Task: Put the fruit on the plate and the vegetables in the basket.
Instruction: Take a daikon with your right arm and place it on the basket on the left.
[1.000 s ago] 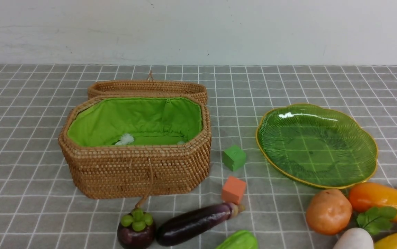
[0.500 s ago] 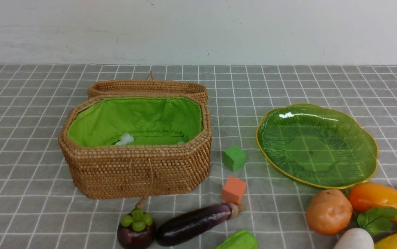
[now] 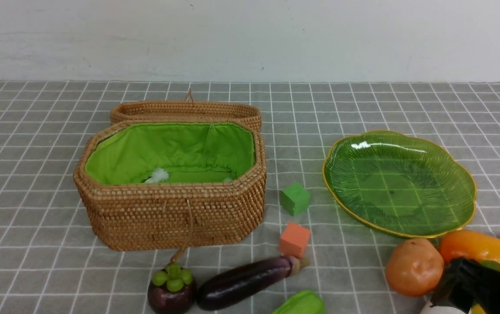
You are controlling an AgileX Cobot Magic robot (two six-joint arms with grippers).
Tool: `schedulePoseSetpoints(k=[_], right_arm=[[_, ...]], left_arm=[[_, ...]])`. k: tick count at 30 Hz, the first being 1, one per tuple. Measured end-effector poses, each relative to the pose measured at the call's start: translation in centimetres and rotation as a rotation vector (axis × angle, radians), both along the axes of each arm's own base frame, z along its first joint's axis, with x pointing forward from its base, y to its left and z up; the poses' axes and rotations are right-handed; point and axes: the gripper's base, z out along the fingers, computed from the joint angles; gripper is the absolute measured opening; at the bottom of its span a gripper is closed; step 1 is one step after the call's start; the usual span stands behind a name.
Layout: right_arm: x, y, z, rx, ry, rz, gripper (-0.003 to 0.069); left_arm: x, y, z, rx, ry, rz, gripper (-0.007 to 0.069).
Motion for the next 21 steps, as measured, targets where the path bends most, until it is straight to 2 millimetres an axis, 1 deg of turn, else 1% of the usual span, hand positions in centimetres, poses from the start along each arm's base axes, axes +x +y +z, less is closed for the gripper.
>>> schedulePoseSetpoints(k=[1, 2, 5, 7, 8, 9, 11, 17, 21], right_arm=[[0.1, 0.0, -0.1, 0.0, 0.003, -0.002, 0.0587], [0.4, 0.3, -1.0, -0.01, 0.035, 0.01, 0.0587], [0.8, 1.2, -2.2, -0.029, 0.072, 0.05, 0.0577], [1.0, 2.0, -3.1, -0.05, 0.089, 0.1, 0.0546], [1.1, 2.0, -3.2, -0.052, 0.093, 0.102, 0.0538], [1.1, 2.2, -3.7, -0.06, 0.106, 0.116, 0.0508], [1.3, 2.4, -3.8, -0.063, 0.106, 0.123, 0.0472], [1.3, 2.4, -3.8, -0.074, 0.108, 0.147, 0.0472], [0.6, 2.4, -3.4, -0.072, 0.147, 0.166, 0.0472]], left_arm=[[0.0, 0.0, 0.0, 0.0, 0.0, 0.0, 0.0239], [0.0, 0.0, 0.0, 0.0, 0.0, 0.0, 0.0239], [0.0, 0.0, 0.0, 0.0, 0.0, 0.0, 0.0239], [0.0, 0.0, 0.0, 0.0, 0.0, 0.0, 0.0239], [0.0, 0.0, 0.0, 0.0, 0.0, 0.0, 0.0239], [0.0, 0.0, 0.0, 0.0, 0.0, 0.0, 0.0239], [0.0, 0.0, 0.0, 0.0, 0.0, 0.0, 0.0239], [0.0, 0.0, 0.0, 0.0, 0.0, 0.0, 0.0239], [0.0, 0.0, 0.0, 0.0, 0.0, 0.0, 0.0239]])
